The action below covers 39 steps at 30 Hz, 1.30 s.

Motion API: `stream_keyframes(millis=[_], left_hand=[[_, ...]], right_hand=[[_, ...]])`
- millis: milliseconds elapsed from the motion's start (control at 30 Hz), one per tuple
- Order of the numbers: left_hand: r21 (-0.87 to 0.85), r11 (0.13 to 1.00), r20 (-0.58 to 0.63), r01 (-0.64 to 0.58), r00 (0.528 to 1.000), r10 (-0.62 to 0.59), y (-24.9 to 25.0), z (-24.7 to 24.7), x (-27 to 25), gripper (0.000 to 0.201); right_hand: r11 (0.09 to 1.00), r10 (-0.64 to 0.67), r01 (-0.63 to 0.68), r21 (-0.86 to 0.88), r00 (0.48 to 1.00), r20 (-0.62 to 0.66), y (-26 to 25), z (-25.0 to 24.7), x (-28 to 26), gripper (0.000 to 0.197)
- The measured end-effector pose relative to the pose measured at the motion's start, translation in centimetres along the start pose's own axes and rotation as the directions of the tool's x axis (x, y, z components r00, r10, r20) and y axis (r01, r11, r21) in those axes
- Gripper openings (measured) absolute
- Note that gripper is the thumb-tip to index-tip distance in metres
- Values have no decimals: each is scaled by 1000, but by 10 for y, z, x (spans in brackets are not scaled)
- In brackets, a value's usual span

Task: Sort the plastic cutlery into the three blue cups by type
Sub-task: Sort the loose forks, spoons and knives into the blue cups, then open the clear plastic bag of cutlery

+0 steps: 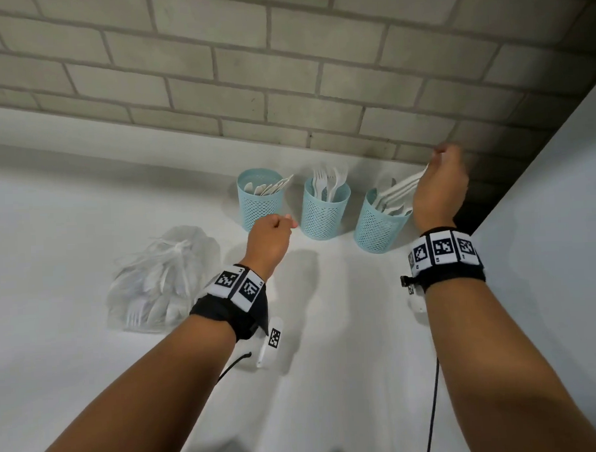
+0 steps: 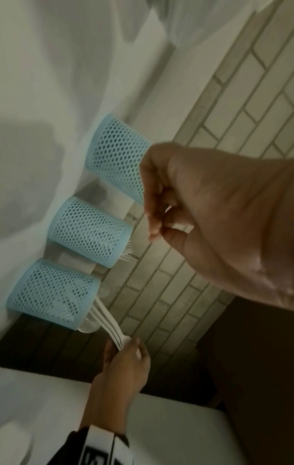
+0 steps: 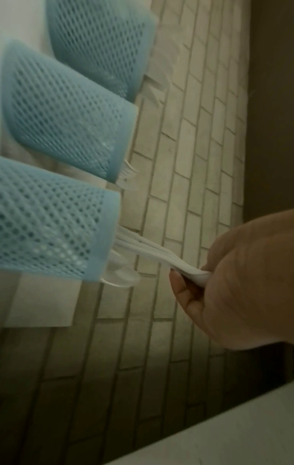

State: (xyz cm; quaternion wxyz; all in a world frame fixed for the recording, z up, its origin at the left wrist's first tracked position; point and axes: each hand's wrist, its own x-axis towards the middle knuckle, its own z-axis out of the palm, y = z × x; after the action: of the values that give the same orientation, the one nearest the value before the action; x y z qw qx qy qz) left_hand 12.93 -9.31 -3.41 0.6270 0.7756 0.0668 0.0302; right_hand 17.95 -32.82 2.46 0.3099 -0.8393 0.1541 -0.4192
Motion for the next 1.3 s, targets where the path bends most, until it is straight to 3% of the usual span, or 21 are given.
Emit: stream_keyframes(millis=[100,200,300,400,500,600,733,867,1033,1200,1300], left_hand=[[268,963,-138,-32,988,72,-7,-9,0,27],[472,882,-216,20,972,93,-7,-22,-2,25],[658,748,-245,86,964,104,-7,-36,-5,33],[761,617,-288,201,957,43,-10,-52,-3,42],[796,517,-346,314,938,-38,-14,-69,-3,47],[786,471,-391,401,912,-124,-17,-86,-3,54],[780,406,-370,476,875,-314,-24,-111,-4,71],[797,398,-358,455,886,-296,-36,-125,-8,47],[759,519,-319,393,920,-229,-36,-132,-16,33],[760,566,-276,320,947,-164,-24,-129,-19,28],[782,577,-202,234,972,-119,-8,-118,-19,27]], right_hand=[[991,-41,57,-123,991,129,10,14,-14,26],[955,-147,204,-217,957,252,21,26,-30,27],[921,-141,249,-298,929,341,26,33,-40,28],[909,-98,232,-347,927,363,23,32,-39,27],[924,-69,164,-346,960,271,7,25,-36,35],[967,-41,71,-244,991,127,-17,18,-37,46],[990,-137,134,-37,987,-80,-35,18,-45,54],[987,-140,144,72,988,-62,-48,24,-61,53],[984,-168,156,82,970,178,-54,30,-85,40],[977,-181,211,-21,883,434,-64,29,-98,24],[967,-134,239,-88,771,623,-69,26,-100,26]])
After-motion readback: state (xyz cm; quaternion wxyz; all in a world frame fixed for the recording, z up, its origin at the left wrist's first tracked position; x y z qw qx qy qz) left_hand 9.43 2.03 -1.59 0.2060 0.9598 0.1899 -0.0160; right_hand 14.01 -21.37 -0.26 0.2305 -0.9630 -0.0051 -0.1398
